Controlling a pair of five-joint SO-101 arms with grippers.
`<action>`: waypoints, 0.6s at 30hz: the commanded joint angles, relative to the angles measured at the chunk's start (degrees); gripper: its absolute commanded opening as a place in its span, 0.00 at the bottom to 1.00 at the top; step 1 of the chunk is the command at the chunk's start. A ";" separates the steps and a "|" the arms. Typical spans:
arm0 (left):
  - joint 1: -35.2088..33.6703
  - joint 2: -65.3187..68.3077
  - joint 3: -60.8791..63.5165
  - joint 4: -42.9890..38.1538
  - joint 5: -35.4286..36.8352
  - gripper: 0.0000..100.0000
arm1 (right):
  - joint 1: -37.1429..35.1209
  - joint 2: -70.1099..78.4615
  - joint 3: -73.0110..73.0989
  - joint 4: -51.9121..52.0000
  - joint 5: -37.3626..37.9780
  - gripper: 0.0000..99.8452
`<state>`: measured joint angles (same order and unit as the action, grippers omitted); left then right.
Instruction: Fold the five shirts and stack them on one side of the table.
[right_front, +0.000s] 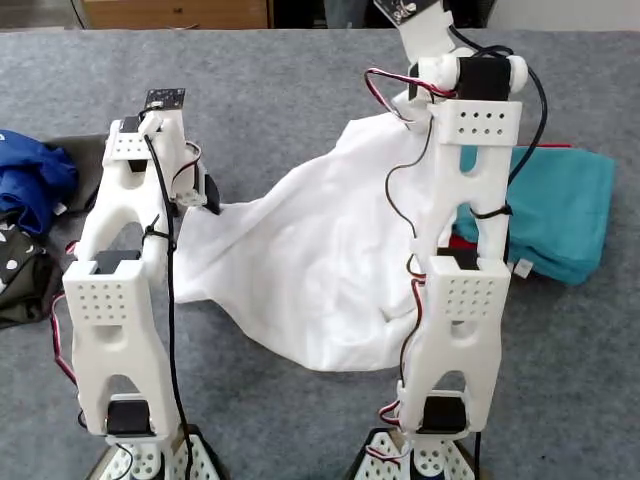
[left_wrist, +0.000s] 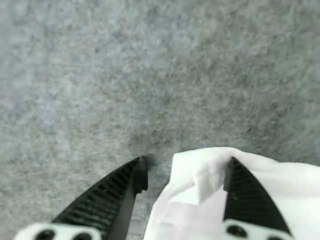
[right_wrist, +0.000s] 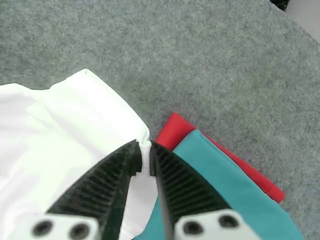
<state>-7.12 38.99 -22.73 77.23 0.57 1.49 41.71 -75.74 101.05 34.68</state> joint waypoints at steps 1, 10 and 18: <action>-0.13 0.70 -1.27 0.70 -0.35 0.18 | -0.53 -3.56 -0.31 -0.09 -0.09 0.01; -0.04 5.36 -6.37 2.02 0.09 0.02 | -0.70 -3.56 -0.31 -0.18 -0.18 0.01; 0.13 4.04 -15.87 6.33 -0.18 0.03 | -2.99 -3.82 -2.24 -0.09 -5.19 0.01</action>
<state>-6.86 44.53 -32.40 79.96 0.66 0.26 41.71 -75.74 101.05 32.84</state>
